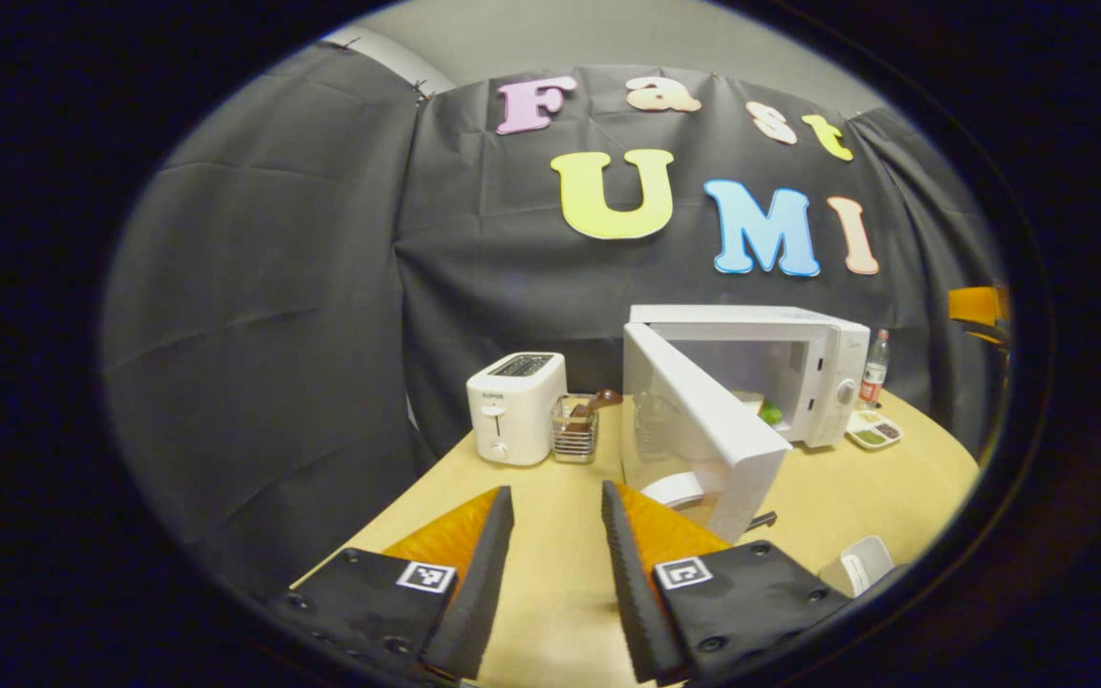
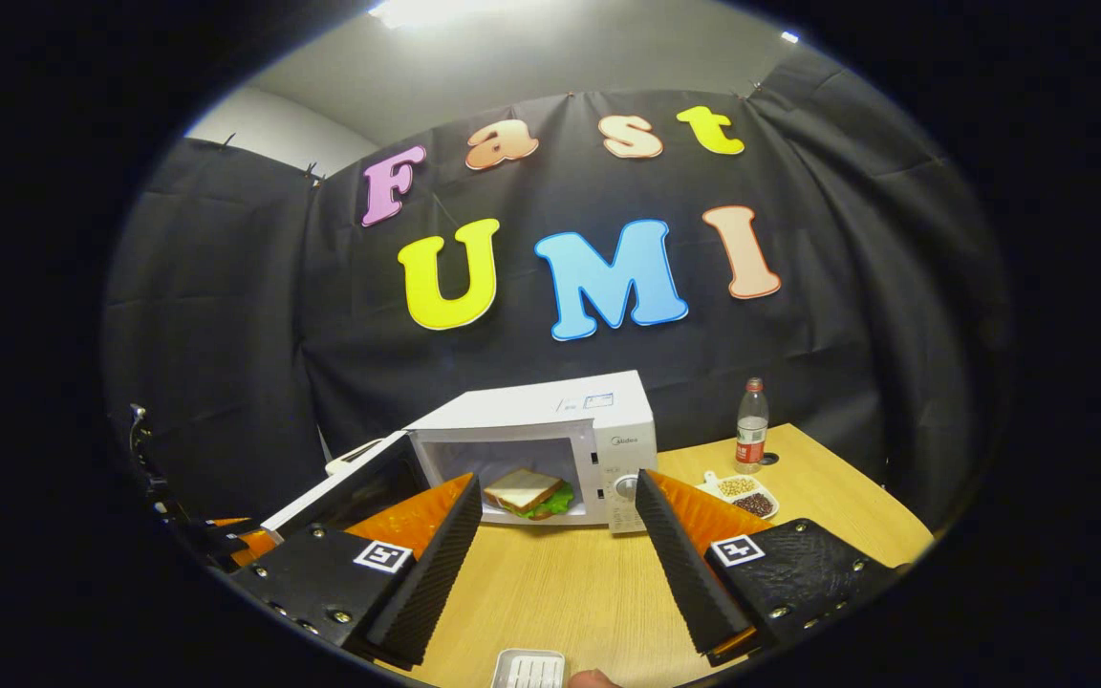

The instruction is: Open the microwave oven with the left hand, put the food in, and close the microwave oven.

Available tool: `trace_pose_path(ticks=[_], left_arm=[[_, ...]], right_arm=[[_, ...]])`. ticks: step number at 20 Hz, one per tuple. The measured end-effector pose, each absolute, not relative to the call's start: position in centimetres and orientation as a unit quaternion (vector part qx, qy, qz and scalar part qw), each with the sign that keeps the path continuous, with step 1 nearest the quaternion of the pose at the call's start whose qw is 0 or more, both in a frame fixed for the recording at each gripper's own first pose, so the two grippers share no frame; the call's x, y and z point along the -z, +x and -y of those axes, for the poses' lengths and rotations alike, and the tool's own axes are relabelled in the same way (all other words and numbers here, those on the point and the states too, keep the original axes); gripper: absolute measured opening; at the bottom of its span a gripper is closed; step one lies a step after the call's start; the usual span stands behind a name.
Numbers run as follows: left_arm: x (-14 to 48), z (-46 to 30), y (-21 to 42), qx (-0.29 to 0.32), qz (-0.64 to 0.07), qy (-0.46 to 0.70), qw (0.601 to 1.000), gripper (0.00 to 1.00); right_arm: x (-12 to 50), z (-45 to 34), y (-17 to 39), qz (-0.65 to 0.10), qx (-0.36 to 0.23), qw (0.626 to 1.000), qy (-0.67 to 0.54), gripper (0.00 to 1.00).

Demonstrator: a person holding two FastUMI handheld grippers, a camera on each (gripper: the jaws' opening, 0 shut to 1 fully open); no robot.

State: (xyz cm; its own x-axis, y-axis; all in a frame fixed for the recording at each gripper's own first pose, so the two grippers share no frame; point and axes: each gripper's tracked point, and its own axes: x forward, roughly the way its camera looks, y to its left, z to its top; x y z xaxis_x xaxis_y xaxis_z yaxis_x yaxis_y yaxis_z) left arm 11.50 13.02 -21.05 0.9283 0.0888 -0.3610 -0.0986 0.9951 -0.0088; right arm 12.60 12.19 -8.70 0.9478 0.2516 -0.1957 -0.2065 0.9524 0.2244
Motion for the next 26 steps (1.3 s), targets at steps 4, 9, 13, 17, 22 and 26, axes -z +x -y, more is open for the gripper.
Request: trace_pose_path(ticks=[4,9,13,17,22,26], left_arm=[[21.4,-11.9,11.4,-0.068,-0.184,-0.014,0.980,0.22],[21.5,-9.3,11.6,-0.057,-0.192,-0.017,0.980,0.10],[21.2,-6.6,12.1,-0.045,-0.187,-0.012,0.981,0.10],[21.1,-3.5,13.0,-0.021,-0.190,-0.016,0.981,0.13],[20.3,1.5,15.4,0.045,-0.186,-0.017,0.981,0.14],[20.0,4.8,17.8,0.093,-0.181,-0.023,0.979,0.10]], right_arm=[[8.3,-8.9,11.4,-0.103,-0.107,0.984,0.099,0.98],[8.3,-5.3,10.3,-0.103,-0.097,0.984,0.108,0.98],[8.4,-3.6,9.4,-0.101,-0.100,0.984,0.105,0.98],[8.8,-3.0,9.0,-0.103,-0.095,0.985,0.105,0.97],[8.6,-3.1,9.9,-0.102,-0.083,0.985,0.108,0.98],[8.7,-3.0,10.9,-0.102,-0.069,0.987,0.101,0.98]])
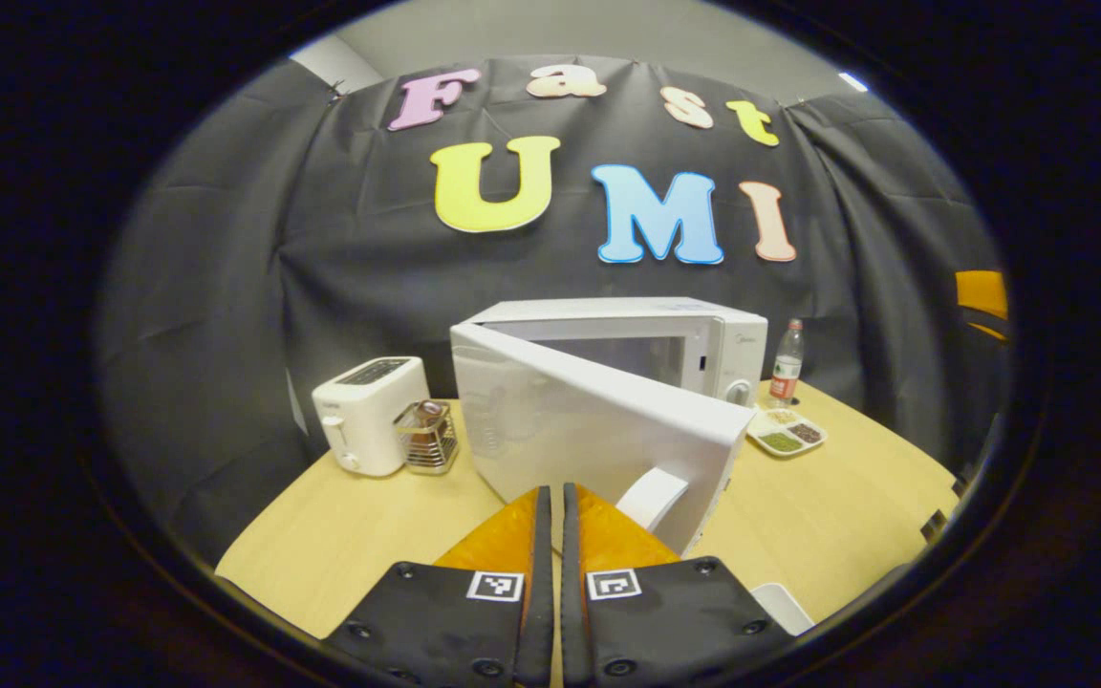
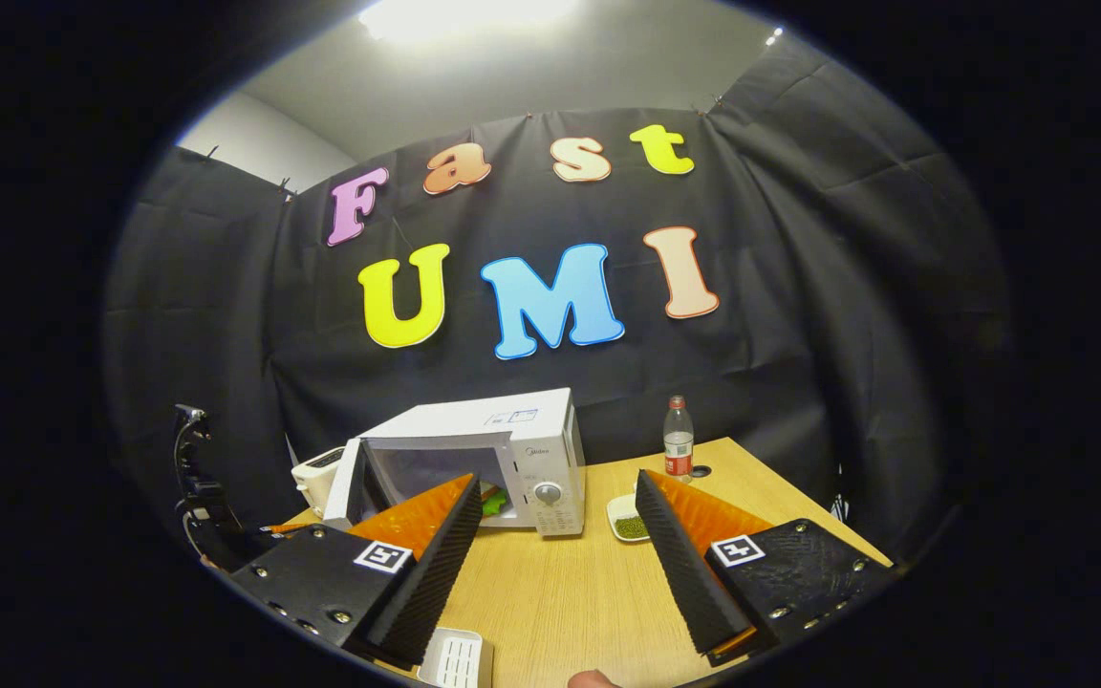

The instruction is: Open the microwave oven with the left hand, put the food in, and close the microwave oven.

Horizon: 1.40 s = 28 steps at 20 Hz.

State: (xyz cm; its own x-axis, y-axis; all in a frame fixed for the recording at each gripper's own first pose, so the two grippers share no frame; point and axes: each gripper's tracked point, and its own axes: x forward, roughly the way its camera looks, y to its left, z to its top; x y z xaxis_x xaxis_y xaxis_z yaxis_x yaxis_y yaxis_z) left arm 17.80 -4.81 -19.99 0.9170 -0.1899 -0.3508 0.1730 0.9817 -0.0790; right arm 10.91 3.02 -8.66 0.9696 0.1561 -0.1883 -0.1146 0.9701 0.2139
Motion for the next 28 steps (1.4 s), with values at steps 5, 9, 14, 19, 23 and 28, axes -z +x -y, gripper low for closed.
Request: trace_pose_path(ticks=[5,9,14,19,23,28], left_arm=[[19.9,8.3,20.6,0.146,-0.174,-0.023,0.974,0.10],[19.9,10.5,22.7,0.175,-0.172,-0.024,0.969,0.10],[20.4,12.1,25.7,0.196,-0.174,-0.024,0.965,0.12],[21.0,14.3,28.0,0.217,-0.171,-0.025,0.961,0.13],[21.1,16.1,29.9,0.231,-0.168,-0.027,0.958,0.12],[21.1,17.6,32.1,0.237,-0.163,-0.029,0.957,0.12]], right_arm=[[8.5,-2.3,11.6,-0.103,-0.047,0.989,0.097,0.98],[8.5,-1.6,12.3,-0.105,-0.028,0.990,0.094,0.98],[8.8,-1.0,13.1,-0.110,-0.009,0.990,0.088,0.98],[8.9,0.1,13.9,-0.112,0.015,0.991,0.075,0.98],[8.9,0.6,14.1,-0.115,0.031,0.990,0.073,0.98],[9.3,0.9,14.6,-0.121,0.043,0.989,0.068,0.98]])
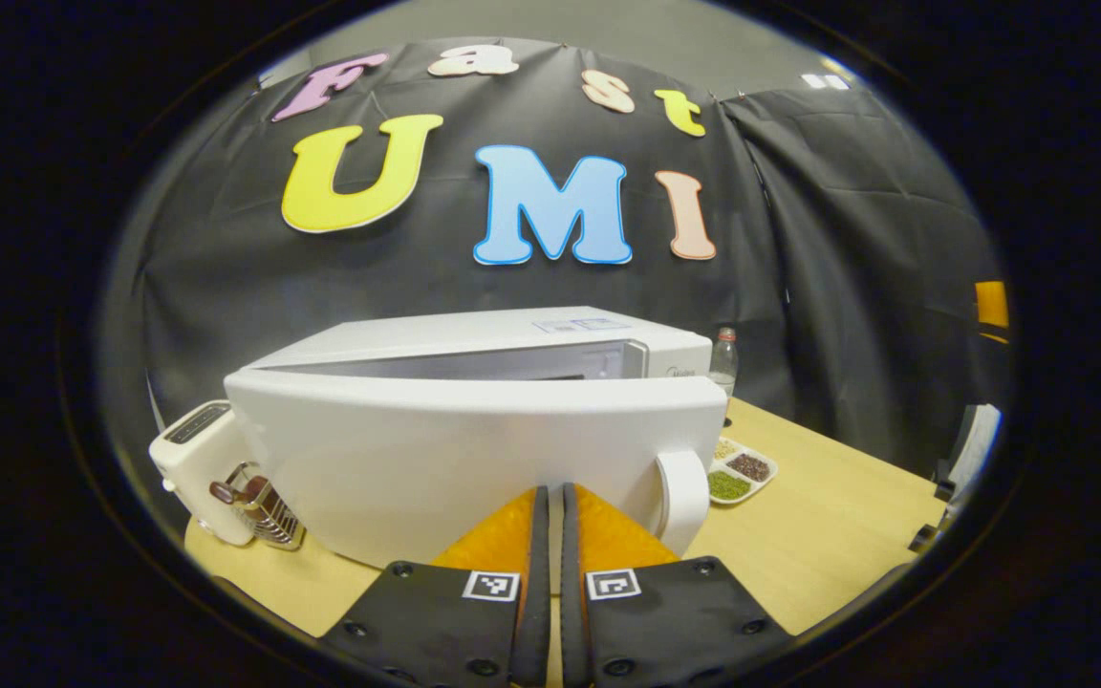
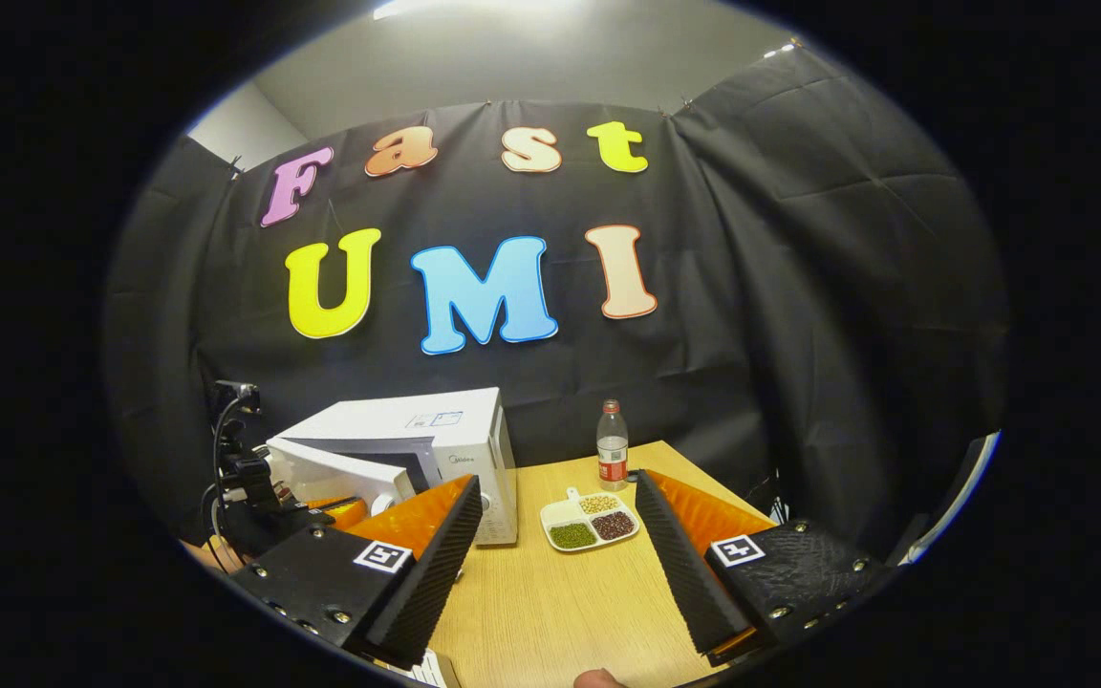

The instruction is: Open the microwave oven with the left hand, put the food in, and close the microwave oven.

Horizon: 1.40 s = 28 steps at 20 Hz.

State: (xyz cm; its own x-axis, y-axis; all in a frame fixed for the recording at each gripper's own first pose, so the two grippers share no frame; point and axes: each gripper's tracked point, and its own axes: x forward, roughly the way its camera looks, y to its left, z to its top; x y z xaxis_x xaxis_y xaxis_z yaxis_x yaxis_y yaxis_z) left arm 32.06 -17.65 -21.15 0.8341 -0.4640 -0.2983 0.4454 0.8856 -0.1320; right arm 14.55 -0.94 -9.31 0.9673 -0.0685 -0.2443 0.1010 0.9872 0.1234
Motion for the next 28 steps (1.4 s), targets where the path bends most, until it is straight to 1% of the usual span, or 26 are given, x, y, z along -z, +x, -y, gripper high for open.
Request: trace_pose_path(ticks=[10,12,13,18,19,21,22,23,24,25,26,27,28], left_arm=[[22.3,19.1,36.6,0.237,-0.158,-0.023,0.958,0.11],[22.4,19.2,37.1,0.237,-0.156,-0.024,0.958,0.10],[22.5,19.2,37.3,0.236,-0.157,-0.025,0.959,0.13],[22.7,19.5,38.1,0.239,-0.156,-0.031,0.958,0.13],[22.7,19.4,38.2,0.238,-0.154,-0.030,0.959,0.11],[22.8,20.0,38.5,0.239,-0.153,-0.037,0.958,0.11],[23.0,20.3,38.2,0.240,-0.156,-0.036,0.957,0.13],[23.0,20.5,38.3,0.239,-0.155,-0.036,0.958,0.10],[22.8,20.5,38.6,0.236,-0.150,-0.035,0.959,0.10],[22.6,20.0,39.4,0.224,-0.148,-0.024,0.963,0.14],[22.9,20.7,39.1,0.235,-0.156,-0.050,0.958,0.01],[23.0,21.0,39.4,0.228,-0.159,-0.053,0.959,0.09],[23.1,20.9,39.0,0.226,-0.163,-0.039,0.960,0.21]], right_arm=[[9.9,1.3,14.7,-0.127,0.068,0.988,0.058,0.98],[10.0,1.2,14.8,-0.130,0.069,0.988,0.056,0.98],[9.9,1.2,14.8,-0.130,0.069,0.988,0.055,0.98],[9.9,1.2,15.2,-0.129,0.068,0.988,0.049,0.98],[9.8,1.2,15.2,-0.129,0.068,0.988,0.048,0.98],[9.8,1.2,15.2,-0.126,0.069,0.988,0.047,0.98],[9.9,1.0,15.3,-0.126,0.067,0.989,0.048,0.98],[10.0,0.9,15.4,-0.127,0.066,0.989,0.047,0.98],[10.1,0.8,15.6,-0.128,0.064,0.989,0.046,0.98],[10.1,0.6,15.6,-0.129,0.062,0.989,0.045,0.98],[9.9,0.0,15.7,-0.130,0.059,0.989,0.045,0.98],[9.7,-0.4,15.7,-0.127,0.058,0.989,0.042,0.98],[9.8,-0.4,15.4,-0.127,0.057,0.989,0.041,0.98]])
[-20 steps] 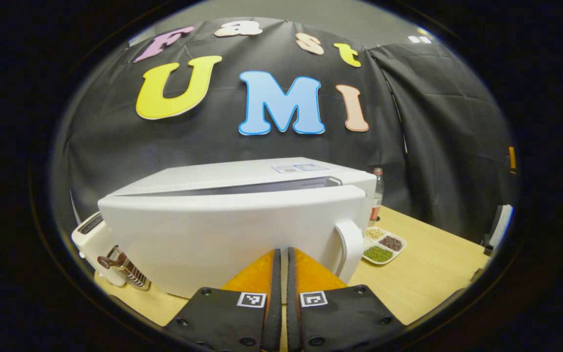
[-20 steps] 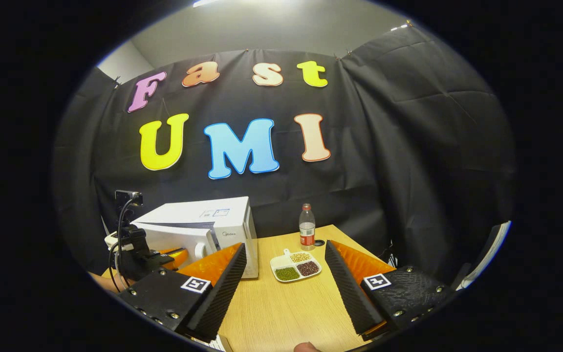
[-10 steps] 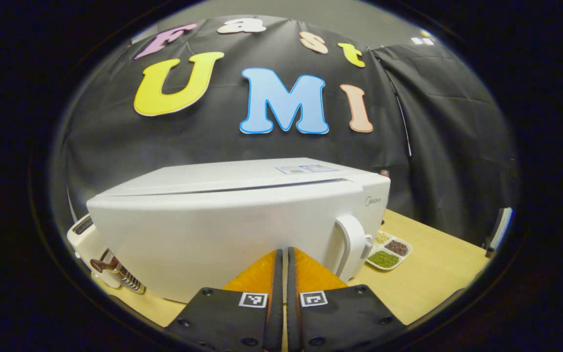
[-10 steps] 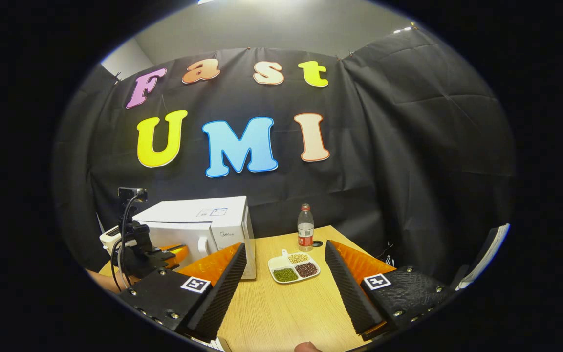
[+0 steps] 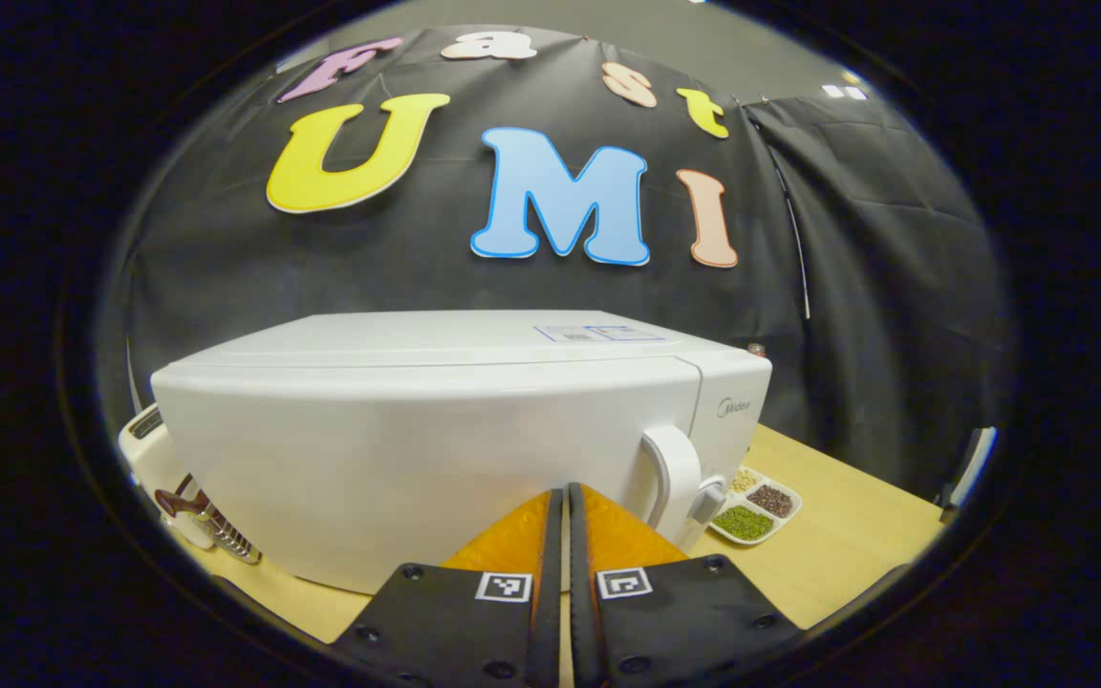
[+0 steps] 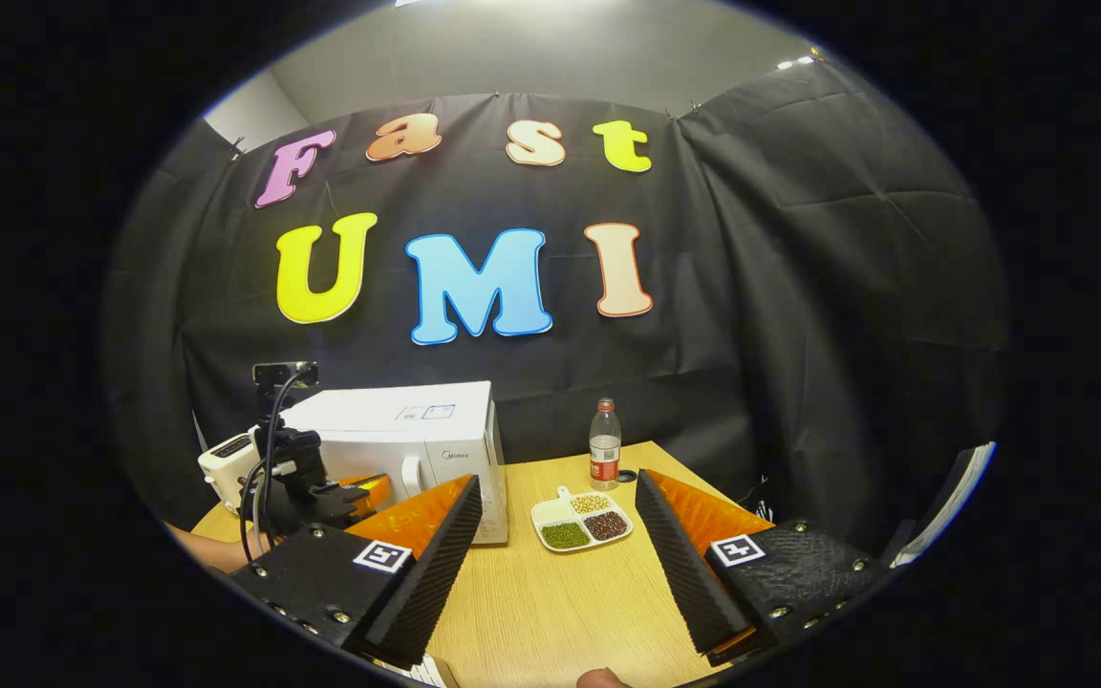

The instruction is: Open the microwave oven with the left hand, put the food in, and close the microwave oven.

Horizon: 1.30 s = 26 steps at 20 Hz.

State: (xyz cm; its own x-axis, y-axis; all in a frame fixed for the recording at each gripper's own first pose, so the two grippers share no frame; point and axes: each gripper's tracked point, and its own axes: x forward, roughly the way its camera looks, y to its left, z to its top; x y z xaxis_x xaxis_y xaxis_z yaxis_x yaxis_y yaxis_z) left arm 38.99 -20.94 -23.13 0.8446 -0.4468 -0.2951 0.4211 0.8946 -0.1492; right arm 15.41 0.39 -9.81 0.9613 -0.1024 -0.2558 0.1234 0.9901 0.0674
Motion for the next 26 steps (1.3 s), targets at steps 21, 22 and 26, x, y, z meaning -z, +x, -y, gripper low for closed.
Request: trace_pose_path(ticks=[21,22,26], left_arm=[[4.1,8.3,17.9,0.105,-0.030,-0.049,0.993,0.16],[3.9,7.7,16.4,0.098,-0.029,-0.046,0.994,0.16],[2.4,5.9,11.7,0.077,-0.021,-0.036,0.996,0.16]], right_arm=[[5.2,-2.9,6.6,-0.066,-0.083,0.993,0.060,0.98],[5.2,-2.9,5.9,-0.065,-0.089,0.992,0.061,0.98],[4.5,-2.6,3.6,-0.058,-0.106,0.991,0.063,0.98]])
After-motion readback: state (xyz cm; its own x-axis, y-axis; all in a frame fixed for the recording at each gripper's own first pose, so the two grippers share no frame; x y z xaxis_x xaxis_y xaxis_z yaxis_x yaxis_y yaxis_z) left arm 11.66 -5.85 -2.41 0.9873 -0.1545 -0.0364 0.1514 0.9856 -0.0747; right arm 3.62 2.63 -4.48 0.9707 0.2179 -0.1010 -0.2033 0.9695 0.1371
